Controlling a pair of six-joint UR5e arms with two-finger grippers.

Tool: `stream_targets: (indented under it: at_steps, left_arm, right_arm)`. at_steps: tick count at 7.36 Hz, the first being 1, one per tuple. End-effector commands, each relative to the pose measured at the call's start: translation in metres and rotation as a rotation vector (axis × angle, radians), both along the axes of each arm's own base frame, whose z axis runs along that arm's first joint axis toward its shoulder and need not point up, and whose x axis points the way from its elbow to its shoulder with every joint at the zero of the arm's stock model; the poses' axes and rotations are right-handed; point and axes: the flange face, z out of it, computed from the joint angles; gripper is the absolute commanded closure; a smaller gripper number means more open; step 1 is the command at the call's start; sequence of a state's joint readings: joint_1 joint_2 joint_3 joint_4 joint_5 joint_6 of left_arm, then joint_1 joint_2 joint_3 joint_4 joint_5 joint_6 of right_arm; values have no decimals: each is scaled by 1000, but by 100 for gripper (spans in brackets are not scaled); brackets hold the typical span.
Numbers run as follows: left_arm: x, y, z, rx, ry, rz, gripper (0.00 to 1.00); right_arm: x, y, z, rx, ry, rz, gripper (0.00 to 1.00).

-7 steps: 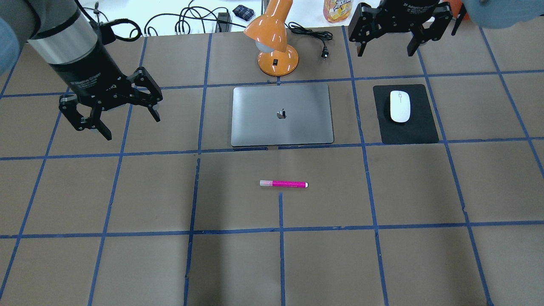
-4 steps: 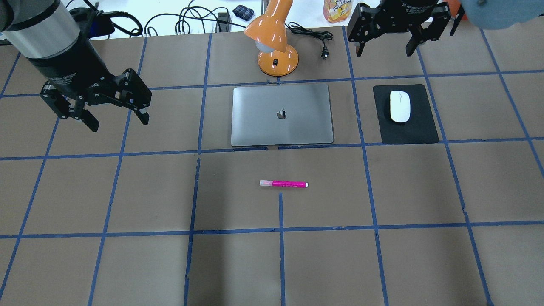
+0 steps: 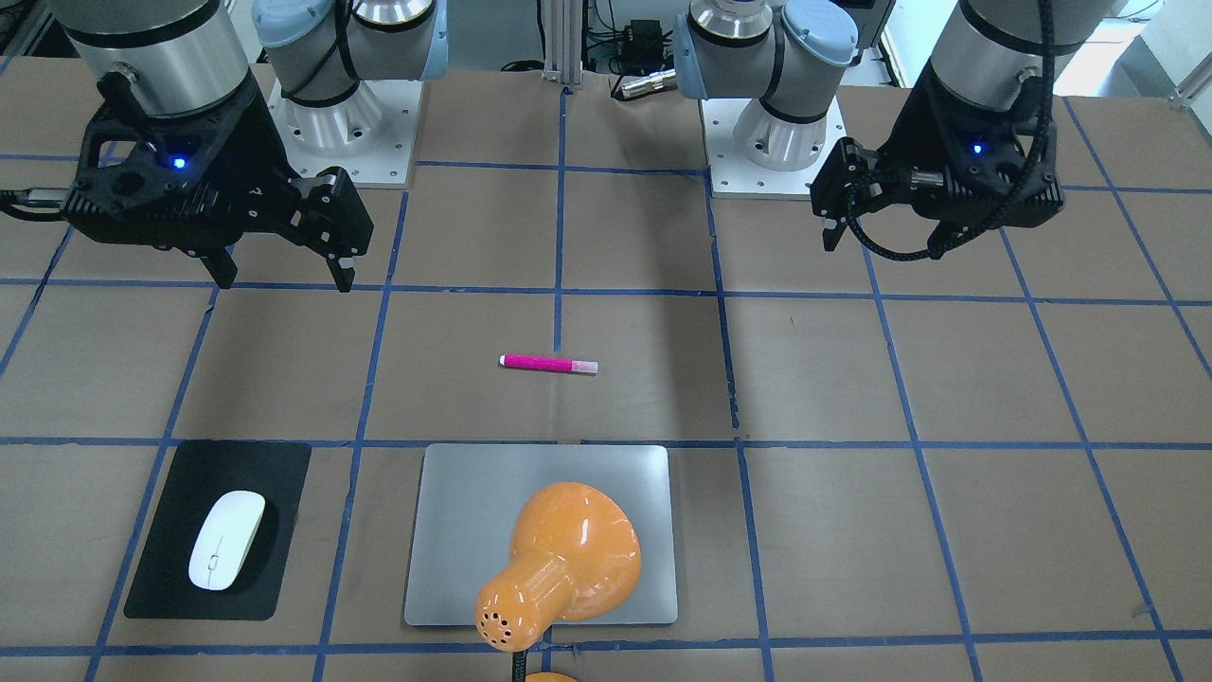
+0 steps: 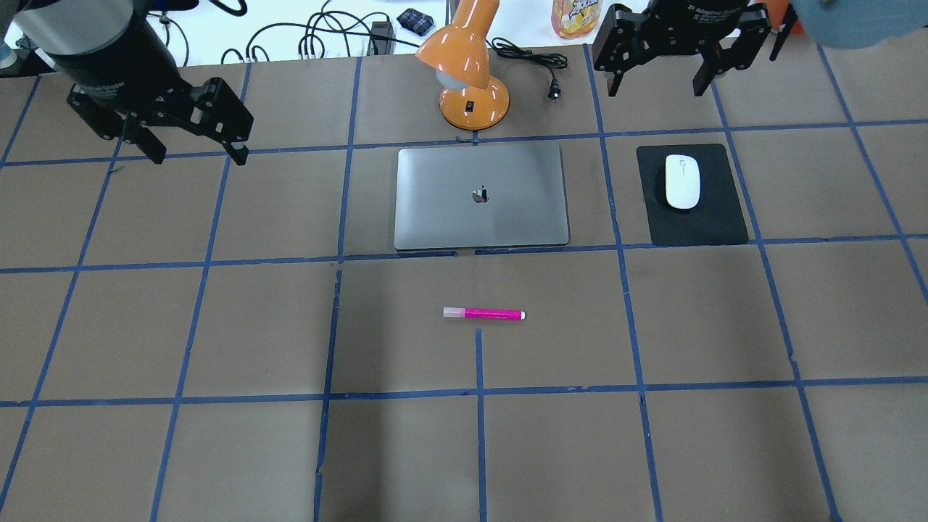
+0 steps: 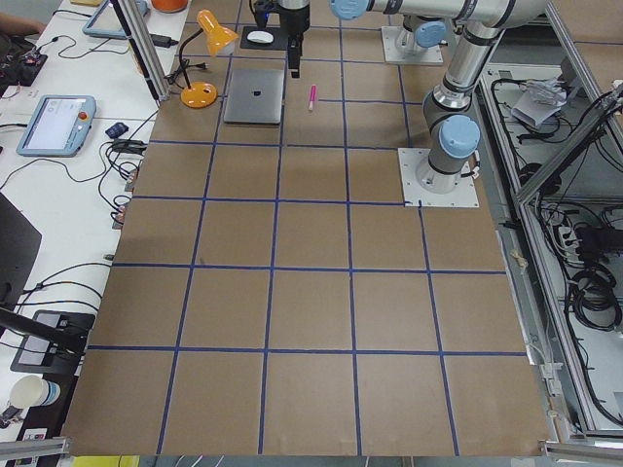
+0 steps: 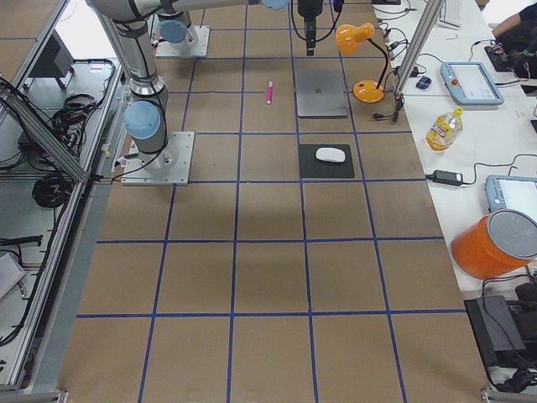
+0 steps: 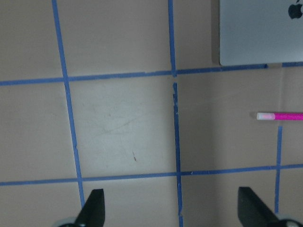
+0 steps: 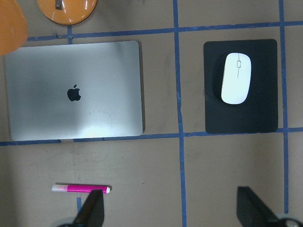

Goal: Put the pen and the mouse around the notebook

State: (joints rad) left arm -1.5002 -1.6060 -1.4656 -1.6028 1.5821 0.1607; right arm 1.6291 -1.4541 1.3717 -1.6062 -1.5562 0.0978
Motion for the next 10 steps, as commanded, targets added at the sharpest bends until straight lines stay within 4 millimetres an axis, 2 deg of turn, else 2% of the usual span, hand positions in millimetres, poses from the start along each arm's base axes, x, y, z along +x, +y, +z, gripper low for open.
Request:
stream_targets:
  at_steps: [1, 2, 4, 7, 10]
  left_arm:
    - [-10, -26, -15, -42, -1, -31, 0]
    - [-25, -23, -12, -37, -3, -58, 0]
    - [-24, -26, -5, -37, -5, 41, 0]
    - [-22, -33, -16, 24, 0, 133, 0]
    - [-28, -12, -11, 39, 8, 121, 0]
  right_arm:
    - [0, 3, 2, 6, 4, 2, 0]
    - [-1, 1, 1, 7, 0, 1, 0]
    - [-8, 3, -1, 39, -1, -9, 0]
    - [-2, 3, 0, 35, -33, 32, 0]
    - [-3, 2, 0, 29, -36, 33, 0]
